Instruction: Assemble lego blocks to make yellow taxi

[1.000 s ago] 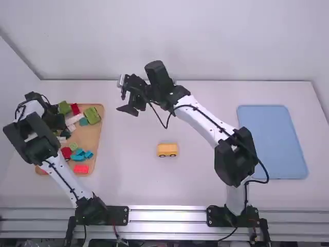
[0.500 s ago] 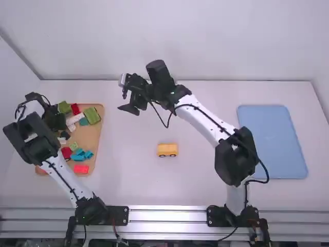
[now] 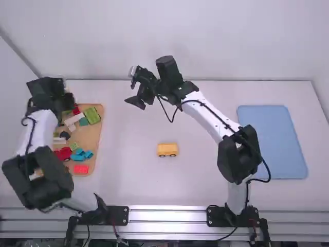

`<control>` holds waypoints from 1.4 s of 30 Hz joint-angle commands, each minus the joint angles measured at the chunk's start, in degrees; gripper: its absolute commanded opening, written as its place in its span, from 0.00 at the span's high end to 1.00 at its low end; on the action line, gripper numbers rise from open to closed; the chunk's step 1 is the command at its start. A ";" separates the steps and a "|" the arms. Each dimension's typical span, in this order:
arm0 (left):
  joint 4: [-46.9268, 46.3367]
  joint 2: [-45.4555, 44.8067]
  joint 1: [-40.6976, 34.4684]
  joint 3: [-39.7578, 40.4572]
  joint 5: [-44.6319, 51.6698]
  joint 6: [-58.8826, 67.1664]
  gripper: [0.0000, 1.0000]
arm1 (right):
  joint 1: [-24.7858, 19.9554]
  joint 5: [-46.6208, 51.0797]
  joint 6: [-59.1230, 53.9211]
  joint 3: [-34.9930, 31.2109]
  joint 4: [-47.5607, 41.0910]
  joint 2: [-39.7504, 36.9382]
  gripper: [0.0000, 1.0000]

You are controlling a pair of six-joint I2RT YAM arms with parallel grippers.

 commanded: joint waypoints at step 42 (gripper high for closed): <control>52.52 -8.33 -38.62 -31.34 7.52 -10.91 0.96 | -8.04 -7.72 40.17 -37.48 52.24 -8.59 0.20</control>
